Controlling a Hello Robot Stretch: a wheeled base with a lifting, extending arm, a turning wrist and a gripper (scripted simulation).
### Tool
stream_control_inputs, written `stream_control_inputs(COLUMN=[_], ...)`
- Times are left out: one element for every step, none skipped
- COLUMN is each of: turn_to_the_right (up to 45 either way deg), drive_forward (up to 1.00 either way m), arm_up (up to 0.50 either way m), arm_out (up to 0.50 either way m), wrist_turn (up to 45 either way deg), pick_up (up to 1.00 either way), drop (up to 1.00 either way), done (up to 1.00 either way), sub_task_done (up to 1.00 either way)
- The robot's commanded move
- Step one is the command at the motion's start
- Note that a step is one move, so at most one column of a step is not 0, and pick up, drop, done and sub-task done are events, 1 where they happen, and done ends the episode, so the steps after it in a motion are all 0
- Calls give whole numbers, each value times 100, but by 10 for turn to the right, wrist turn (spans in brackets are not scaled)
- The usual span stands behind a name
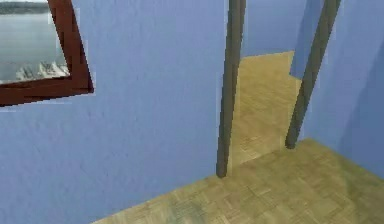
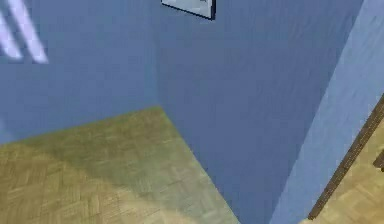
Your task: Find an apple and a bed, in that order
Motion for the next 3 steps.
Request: stream_control_inputs(turn_to_the_right=[450, 60, 0], drive_forward=[0, 0, 15], arm_up=[0, 0, 0], arm_out=[0, 0, 0], wrist_turn=[0, 0, 0], pick_up=[0, 0, 0], drop=[0, 0, 0], done=[0, 0, 0], sub_task_done=[0, 0, 0])
